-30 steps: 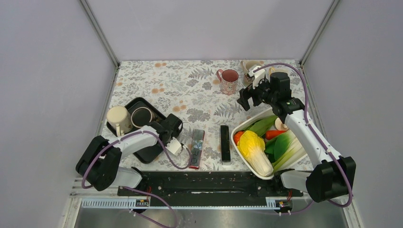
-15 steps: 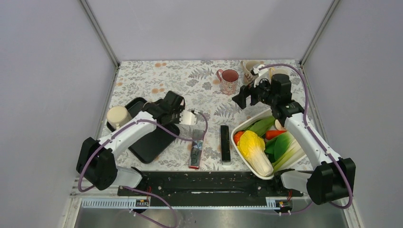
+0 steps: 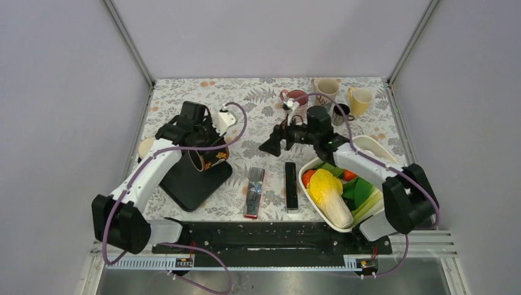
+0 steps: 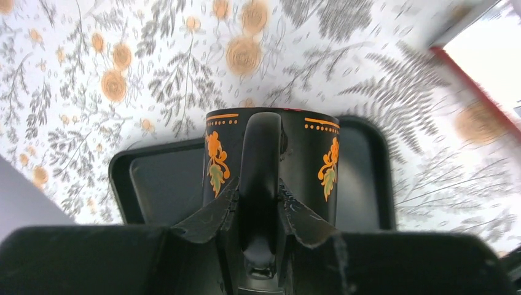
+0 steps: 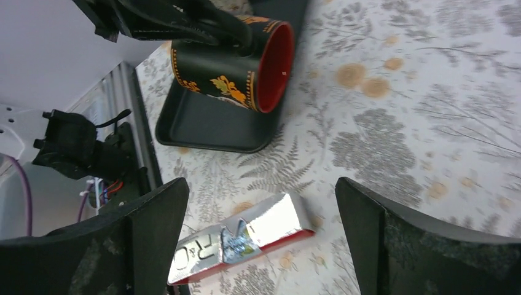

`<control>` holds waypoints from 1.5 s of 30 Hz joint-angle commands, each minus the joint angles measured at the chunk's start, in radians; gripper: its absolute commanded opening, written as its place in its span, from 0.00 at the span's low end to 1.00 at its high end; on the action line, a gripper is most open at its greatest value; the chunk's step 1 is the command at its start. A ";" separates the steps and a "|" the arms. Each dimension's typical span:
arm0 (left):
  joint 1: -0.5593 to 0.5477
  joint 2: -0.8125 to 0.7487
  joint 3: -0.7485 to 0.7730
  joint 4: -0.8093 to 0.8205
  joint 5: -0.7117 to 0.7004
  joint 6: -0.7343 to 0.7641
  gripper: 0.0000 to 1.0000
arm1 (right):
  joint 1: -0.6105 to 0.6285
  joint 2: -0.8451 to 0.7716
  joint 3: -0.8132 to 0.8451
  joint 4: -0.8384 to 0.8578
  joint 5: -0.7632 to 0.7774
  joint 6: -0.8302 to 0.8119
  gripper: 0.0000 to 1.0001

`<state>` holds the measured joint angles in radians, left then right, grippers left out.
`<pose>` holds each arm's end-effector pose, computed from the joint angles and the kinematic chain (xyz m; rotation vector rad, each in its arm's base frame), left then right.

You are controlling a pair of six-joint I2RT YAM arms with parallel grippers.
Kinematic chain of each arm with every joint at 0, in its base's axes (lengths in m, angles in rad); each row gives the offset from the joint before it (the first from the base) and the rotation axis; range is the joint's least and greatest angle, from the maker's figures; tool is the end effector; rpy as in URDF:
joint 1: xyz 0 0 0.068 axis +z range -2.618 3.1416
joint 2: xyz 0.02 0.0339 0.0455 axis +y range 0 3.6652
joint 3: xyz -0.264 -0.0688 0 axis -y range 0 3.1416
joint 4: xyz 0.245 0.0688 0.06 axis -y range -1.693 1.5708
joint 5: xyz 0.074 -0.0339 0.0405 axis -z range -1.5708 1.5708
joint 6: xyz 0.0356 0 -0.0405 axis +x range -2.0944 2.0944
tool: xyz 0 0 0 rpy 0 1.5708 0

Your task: Turn the mug right side up

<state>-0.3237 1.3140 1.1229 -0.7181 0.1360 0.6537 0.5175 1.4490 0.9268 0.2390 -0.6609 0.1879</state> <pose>0.2564 -0.0911 0.2950 1.2095 2.1518 -0.0266 0.2744 0.1814 0.2768 -0.7843 1.7717 1.0905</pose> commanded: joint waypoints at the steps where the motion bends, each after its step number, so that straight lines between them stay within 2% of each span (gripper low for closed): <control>1: 0.006 -0.132 0.060 0.143 0.209 -0.112 0.00 | 0.101 0.113 0.119 0.117 -0.047 0.033 0.99; 7: 0.007 -0.155 0.054 0.165 0.277 -0.154 0.00 | 0.131 0.284 0.234 0.224 -0.119 0.146 0.99; 15: 0.006 -0.153 0.124 0.182 0.377 -0.251 0.00 | 0.180 0.396 0.288 0.304 -0.224 0.234 0.99; 19: 0.006 -0.142 0.149 0.195 0.386 -0.279 0.00 | 0.215 0.414 0.288 0.356 -0.326 0.266 0.97; 20: 0.006 -0.140 0.155 0.196 0.390 -0.285 0.00 | 0.219 0.414 0.285 0.387 -0.349 0.281 0.92; 21: 0.007 -0.138 0.159 0.197 0.391 -0.290 0.00 | 0.221 0.412 0.285 0.420 -0.377 0.306 0.81; 22: 0.008 -0.135 0.162 0.199 0.387 -0.294 0.00 | 0.220 0.410 0.286 0.451 -0.396 0.330 0.63; 23: 0.010 -0.134 0.163 0.202 0.372 -0.299 0.00 | 0.220 0.401 0.291 0.444 -0.402 0.334 0.37; 24: 0.013 -0.134 0.162 0.206 0.352 -0.306 0.00 | 0.218 0.387 0.295 0.411 -0.392 0.315 0.14; 25: 0.020 -0.133 0.162 0.206 0.334 -0.310 0.00 | 0.215 0.370 0.298 0.352 -0.374 0.271 0.00; 26: 0.029 -0.133 0.159 0.203 0.321 -0.310 0.05 | 0.210 0.350 0.306 0.246 -0.341 0.194 0.00; 27: 0.041 -0.138 0.156 0.197 0.311 -0.308 0.25 | 0.205 0.335 0.328 0.103 -0.299 0.051 0.00; 29: 0.062 -0.154 0.142 0.189 0.266 -0.315 0.74 | 0.197 0.315 0.430 -0.253 -0.097 -0.193 0.00; 30: 0.074 -0.168 0.135 0.183 0.243 -0.318 0.93 | 0.194 0.316 0.479 -0.398 -0.002 -0.307 0.00; 31: 0.085 -0.177 0.131 0.172 0.220 -0.321 0.98 | 0.190 0.321 0.522 -0.524 0.101 -0.397 0.00; 34: 0.123 -0.208 0.129 0.120 0.160 -0.305 0.99 | 0.168 0.341 0.605 -0.765 0.330 -0.608 0.00; 38: 0.179 -0.241 0.105 0.066 0.135 -0.287 0.99 | 0.119 0.379 0.664 -0.963 0.518 -0.774 0.00; 41: 0.194 -0.262 0.067 0.062 0.118 -0.260 0.99 | 0.075 0.384 0.659 -1.030 0.603 -0.846 0.00; 45: 0.199 -0.281 0.031 0.068 0.113 -0.241 0.99 | 0.016 0.377 0.602 -1.035 0.614 -0.982 0.00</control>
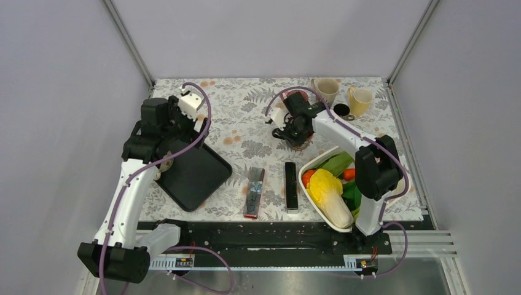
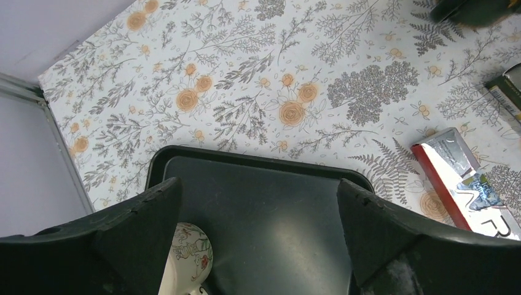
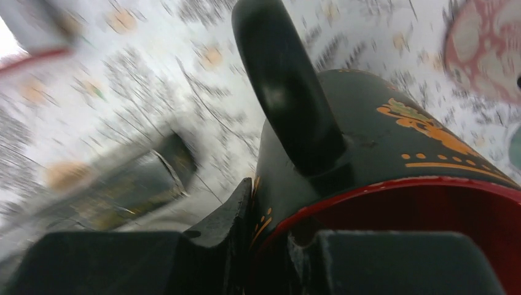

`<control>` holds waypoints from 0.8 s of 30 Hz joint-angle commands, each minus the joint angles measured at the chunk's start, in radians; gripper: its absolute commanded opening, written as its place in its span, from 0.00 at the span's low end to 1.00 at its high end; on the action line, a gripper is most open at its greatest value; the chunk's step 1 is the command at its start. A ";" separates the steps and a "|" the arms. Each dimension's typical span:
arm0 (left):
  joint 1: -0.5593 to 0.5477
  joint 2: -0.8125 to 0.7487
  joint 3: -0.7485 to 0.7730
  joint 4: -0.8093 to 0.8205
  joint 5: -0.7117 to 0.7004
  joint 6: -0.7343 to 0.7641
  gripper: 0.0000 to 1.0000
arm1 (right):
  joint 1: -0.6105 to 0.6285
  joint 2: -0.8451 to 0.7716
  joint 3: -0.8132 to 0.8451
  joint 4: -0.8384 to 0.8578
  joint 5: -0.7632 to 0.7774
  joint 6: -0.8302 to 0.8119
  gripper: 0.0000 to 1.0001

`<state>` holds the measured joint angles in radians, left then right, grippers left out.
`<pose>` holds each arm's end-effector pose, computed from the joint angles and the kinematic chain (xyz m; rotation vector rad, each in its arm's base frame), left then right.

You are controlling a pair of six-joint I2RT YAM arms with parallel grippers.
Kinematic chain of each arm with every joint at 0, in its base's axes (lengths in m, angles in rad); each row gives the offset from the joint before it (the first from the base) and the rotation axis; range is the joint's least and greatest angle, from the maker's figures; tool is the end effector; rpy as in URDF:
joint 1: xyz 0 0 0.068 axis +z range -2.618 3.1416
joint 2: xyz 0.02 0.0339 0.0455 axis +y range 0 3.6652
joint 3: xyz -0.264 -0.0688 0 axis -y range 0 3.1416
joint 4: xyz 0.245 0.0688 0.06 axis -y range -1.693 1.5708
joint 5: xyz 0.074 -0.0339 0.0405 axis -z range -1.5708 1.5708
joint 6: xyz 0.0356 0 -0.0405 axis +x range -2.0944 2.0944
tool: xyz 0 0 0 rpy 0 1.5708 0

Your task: Turn the mug right side up

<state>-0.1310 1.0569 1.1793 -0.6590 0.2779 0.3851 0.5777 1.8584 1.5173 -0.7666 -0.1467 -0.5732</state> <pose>0.2159 -0.0383 0.3775 0.6911 1.9700 -0.1387 0.3277 0.2199 0.2435 -1.4932 2.2168 0.1978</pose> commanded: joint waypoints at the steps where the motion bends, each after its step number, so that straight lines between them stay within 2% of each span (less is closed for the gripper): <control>1: 0.008 -0.025 -0.027 0.009 -0.027 0.031 0.99 | -0.059 -0.022 0.011 -0.029 0.107 -0.231 0.00; 10: 0.010 -0.034 -0.041 0.012 -0.029 0.048 0.99 | -0.170 0.091 0.085 -0.022 0.095 -0.280 0.00; 17: 0.014 -0.007 -0.047 -0.026 -0.056 0.096 0.99 | -0.248 0.150 0.128 0.046 0.075 -0.281 0.01; 20: 0.019 0.028 -0.036 -0.074 -0.092 0.124 0.99 | -0.262 0.159 0.141 0.054 0.075 -0.262 0.16; 23: 0.034 0.062 -0.020 -0.124 -0.130 0.155 0.99 | -0.263 0.130 0.132 0.057 0.072 -0.251 0.42; 24: 0.041 0.073 -0.012 -0.140 -0.143 0.164 0.99 | -0.263 0.118 0.129 0.057 0.074 -0.245 0.48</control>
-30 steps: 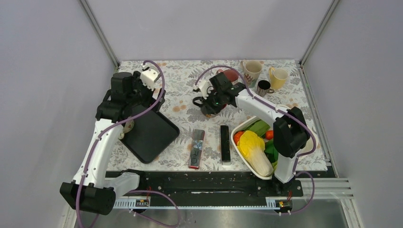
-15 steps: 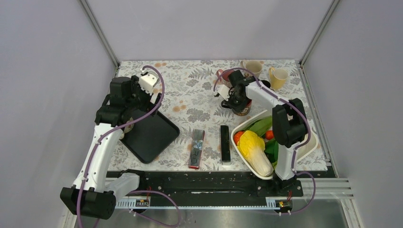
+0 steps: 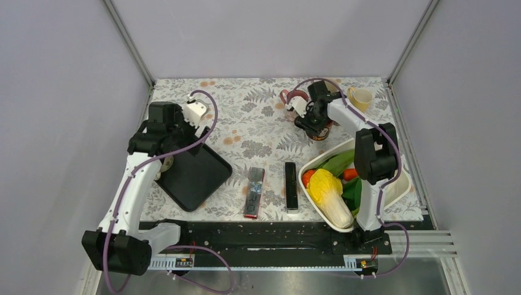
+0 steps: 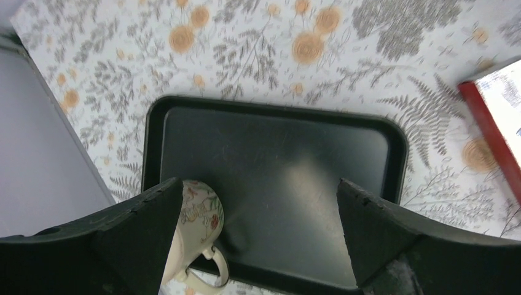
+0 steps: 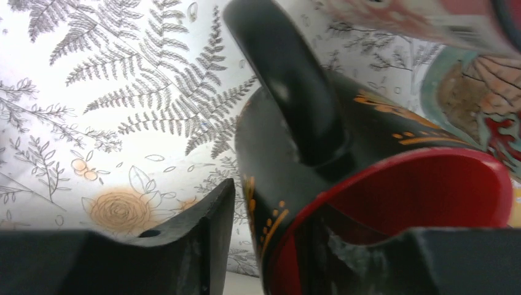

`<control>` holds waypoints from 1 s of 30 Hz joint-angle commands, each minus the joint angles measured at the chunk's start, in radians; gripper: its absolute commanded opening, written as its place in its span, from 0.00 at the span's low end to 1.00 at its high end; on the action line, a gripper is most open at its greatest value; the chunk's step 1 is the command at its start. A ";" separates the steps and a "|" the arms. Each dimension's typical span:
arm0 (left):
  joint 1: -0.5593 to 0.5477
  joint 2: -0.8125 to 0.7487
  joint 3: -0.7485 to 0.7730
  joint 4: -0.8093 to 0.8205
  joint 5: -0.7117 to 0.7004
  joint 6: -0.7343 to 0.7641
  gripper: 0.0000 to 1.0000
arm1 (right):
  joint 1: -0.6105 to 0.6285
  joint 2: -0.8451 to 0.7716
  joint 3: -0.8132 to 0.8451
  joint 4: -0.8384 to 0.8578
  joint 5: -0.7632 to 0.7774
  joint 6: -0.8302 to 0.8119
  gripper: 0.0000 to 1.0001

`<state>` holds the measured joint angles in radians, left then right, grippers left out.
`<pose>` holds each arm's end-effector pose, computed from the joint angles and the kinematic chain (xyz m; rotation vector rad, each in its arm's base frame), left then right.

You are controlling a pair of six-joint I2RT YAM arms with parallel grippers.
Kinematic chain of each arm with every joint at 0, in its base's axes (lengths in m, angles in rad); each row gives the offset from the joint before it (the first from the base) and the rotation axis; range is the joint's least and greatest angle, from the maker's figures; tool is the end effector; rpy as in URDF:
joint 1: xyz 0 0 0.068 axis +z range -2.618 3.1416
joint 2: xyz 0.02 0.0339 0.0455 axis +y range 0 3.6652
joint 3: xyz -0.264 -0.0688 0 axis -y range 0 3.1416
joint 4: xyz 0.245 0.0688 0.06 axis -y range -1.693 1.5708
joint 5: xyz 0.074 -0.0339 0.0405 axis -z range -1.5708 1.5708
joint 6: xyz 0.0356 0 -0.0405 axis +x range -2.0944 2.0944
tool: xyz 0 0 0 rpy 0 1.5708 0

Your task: Turn the mug right side up

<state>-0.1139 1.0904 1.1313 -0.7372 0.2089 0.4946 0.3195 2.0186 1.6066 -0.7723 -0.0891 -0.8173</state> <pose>0.2215 -0.0328 0.3478 0.7780 2.1104 -0.0326 0.4016 0.1362 0.2070 -1.4980 2.3009 -0.0137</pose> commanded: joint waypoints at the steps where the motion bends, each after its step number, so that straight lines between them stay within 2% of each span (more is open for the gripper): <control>1: 0.033 0.052 0.046 -0.075 -0.089 0.059 0.99 | -0.005 -0.053 0.039 0.063 0.021 0.009 0.53; 5: 0.097 0.106 0.102 -0.105 -0.137 0.053 0.99 | -0.004 -0.114 0.033 0.076 0.051 0.056 0.64; 7: 0.145 0.143 0.146 -0.119 -0.174 0.039 0.99 | -0.003 -0.151 0.024 0.083 0.055 0.084 0.75; 8: 0.170 0.158 0.162 -0.121 -0.184 0.033 0.99 | -0.005 -0.174 0.015 0.089 0.053 0.098 0.88; 11: 0.257 0.198 0.198 -0.131 -0.158 0.024 0.99 | 0.000 -0.244 -0.018 0.105 0.033 0.142 0.99; 20: 0.523 0.261 0.233 -0.142 -0.018 0.029 0.99 | 0.082 -0.422 -0.105 0.123 0.022 0.205 1.00; 23: 0.572 0.196 0.147 -0.129 0.001 0.034 0.99 | 0.112 -0.463 -0.128 0.127 0.072 0.270 0.99; 26: 0.617 0.100 -0.005 -0.070 0.004 0.019 0.99 | 0.131 -0.501 -0.160 0.150 0.096 0.340 0.99; 28: 0.658 0.051 -0.103 -0.035 0.032 0.011 0.93 | 0.145 -0.522 -0.187 0.171 0.129 0.367 0.99; 30: 0.676 0.035 -0.187 -0.003 0.039 0.002 0.80 | 0.157 -0.530 -0.205 0.175 0.127 0.370 0.99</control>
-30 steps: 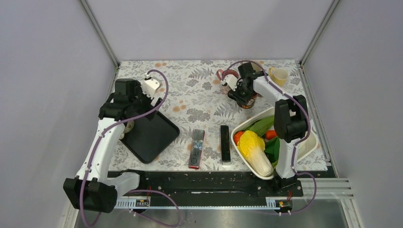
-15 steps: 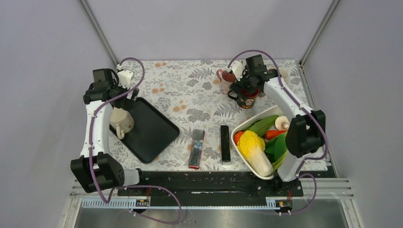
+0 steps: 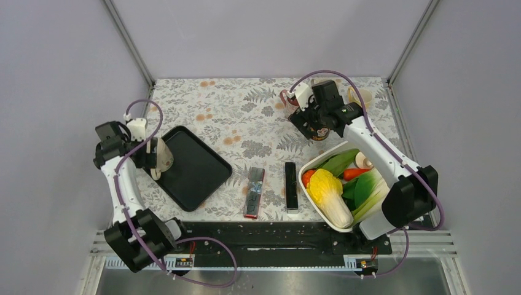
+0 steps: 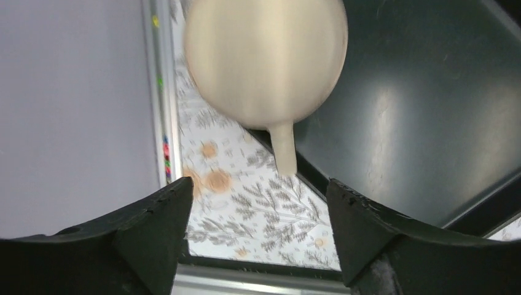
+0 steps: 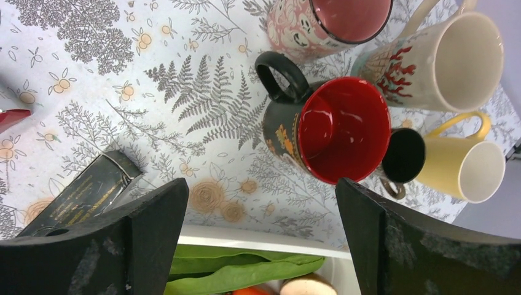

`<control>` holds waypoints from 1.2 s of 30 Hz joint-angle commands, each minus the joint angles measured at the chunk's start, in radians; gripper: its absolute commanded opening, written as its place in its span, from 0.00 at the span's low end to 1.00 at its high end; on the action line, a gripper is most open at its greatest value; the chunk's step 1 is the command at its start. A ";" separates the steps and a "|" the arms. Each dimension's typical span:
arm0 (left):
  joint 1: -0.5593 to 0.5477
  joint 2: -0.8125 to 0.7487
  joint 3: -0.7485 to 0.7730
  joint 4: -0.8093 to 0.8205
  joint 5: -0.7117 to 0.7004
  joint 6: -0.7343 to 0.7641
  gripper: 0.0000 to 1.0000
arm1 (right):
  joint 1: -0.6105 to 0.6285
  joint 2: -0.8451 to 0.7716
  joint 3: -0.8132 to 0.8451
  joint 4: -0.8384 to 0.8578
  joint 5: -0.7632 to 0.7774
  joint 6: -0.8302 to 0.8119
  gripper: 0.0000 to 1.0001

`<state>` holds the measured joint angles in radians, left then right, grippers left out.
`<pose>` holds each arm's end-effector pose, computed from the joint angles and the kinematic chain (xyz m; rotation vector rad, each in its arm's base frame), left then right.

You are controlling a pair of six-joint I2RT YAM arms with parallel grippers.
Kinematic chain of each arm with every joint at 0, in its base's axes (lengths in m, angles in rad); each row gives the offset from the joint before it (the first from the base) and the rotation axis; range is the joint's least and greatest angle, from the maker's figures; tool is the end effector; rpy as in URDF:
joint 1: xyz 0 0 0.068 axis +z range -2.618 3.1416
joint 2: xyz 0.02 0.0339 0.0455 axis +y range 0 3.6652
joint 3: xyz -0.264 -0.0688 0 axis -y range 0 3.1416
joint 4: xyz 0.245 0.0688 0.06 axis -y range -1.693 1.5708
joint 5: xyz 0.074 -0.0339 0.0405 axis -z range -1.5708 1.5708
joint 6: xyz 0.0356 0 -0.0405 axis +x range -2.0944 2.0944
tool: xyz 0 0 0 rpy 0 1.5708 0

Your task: Turn the mug right side up

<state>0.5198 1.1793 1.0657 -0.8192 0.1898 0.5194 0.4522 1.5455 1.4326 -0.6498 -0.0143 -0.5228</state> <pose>0.2068 0.1106 0.3018 0.0778 2.4898 0.2026 0.3081 0.1502 0.3337 -1.0993 2.0583 -0.0185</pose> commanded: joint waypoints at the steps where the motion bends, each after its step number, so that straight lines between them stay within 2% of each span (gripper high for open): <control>1: 0.046 -0.052 -0.159 0.097 0.054 -0.029 0.75 | 0.029 -0.058 -0.039 0.052 0.046 0.075 0.99; 7: 0.051 0.020 -0.245 0.311 0.031 -0.120 0.59 | 0.050 -0.046 -0.054 0.051 0.050 0.079 0.99; 12: 0.047 0.108 -0.258 0.396 0.050 -0.159 0.55 | 0.054 -0.045 -0.073 0.053 0.054 0.068 0.99; 18: 0.043 0.176 -0.265 0.455 0.011 -0.156 0.39 | 0.056 -0.042 -0.078 0.052 0.052 0.066 0.99; 20: 0.041 0.191 -0.264 0.453 0.014 -0.146 0.27 | 0.058 -0.047 -0.080 0.053 0.053 0.067 0.99; 22: 0.040 0.202 -0.257 0.442 0.024 -0.142 0.01 | 0.058 -0.053 -0.080 0.053 0.052 0.072 0.99; 26: 0.040 0.165 -0.242 0.404 0.126 -0.154 0.00 | 0.073 -0.074 -0.080 0.058 0.042 0.103 0.99; 30: 0.031 0.129 -0.168 0.315 0.292 -0.205 0.00 | 0.124 -0.108 -0.109 0.126 -0.027 0.168 0.99; 33: 0.015 0.108 -0.144 0.282 0.367 -0.238 0.00 | 0.161 -0.140 -0.175 0.281 -0.139 0.295 0.99; 36: -0.006 0.102 -0.125 0.240 0.416 -0.246 0.00 | 0.198 -0.146 -0.278 0.532 -0.252 0.467 0.98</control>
<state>0.5377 1.3430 0.8566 -0.5591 0.4168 0.3153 0.6064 1.4342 1.2438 -0.4442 -0.1009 -0.2878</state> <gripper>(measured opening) 0.243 0.991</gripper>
